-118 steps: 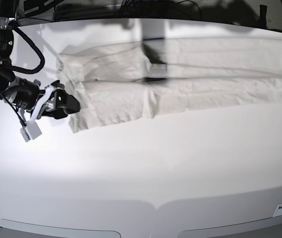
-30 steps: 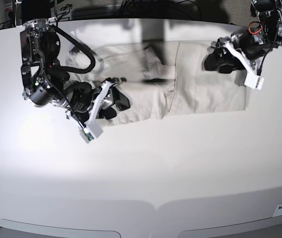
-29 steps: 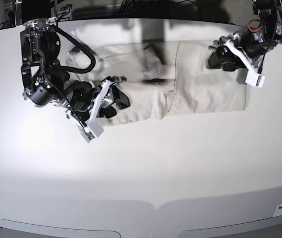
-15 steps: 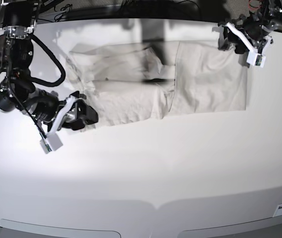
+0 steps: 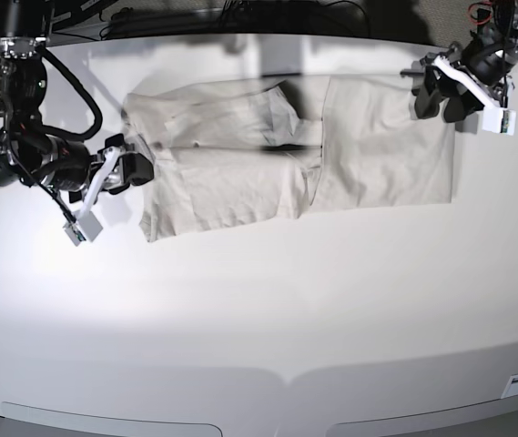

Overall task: Fold the T-shirt properly
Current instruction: 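Fold the strip's end over toward the middle with the right gripper, then grasp the folded end with the right gripper and lift it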

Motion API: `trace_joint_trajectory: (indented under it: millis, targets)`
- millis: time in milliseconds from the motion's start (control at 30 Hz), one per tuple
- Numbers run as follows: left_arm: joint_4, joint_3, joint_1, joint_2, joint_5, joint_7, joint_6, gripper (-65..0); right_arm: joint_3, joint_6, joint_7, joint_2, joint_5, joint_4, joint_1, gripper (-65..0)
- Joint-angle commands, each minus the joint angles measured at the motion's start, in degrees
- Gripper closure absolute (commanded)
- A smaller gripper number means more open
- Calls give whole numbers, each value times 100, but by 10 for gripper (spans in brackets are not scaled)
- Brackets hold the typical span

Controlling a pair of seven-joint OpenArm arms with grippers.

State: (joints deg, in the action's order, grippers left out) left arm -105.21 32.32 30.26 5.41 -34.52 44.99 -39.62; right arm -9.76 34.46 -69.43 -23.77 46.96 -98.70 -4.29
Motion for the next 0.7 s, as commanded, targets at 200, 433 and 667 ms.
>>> trace_joint_trajectory:
  millis: [200,433,667]
  targets:
    - [-249,37,20,48,-103,-142,-38,-335,-39,-678,361,-81,-146,459,44,-295]
    - [-249,37,22,50,-111,-138,-38,-335,-39,-688,-52,-79,894,1937,634,-295]
    - [-249,37,20,50,-111,-181,-38,-335,-39,-656,-330,-61,1220,2629,901,-295]
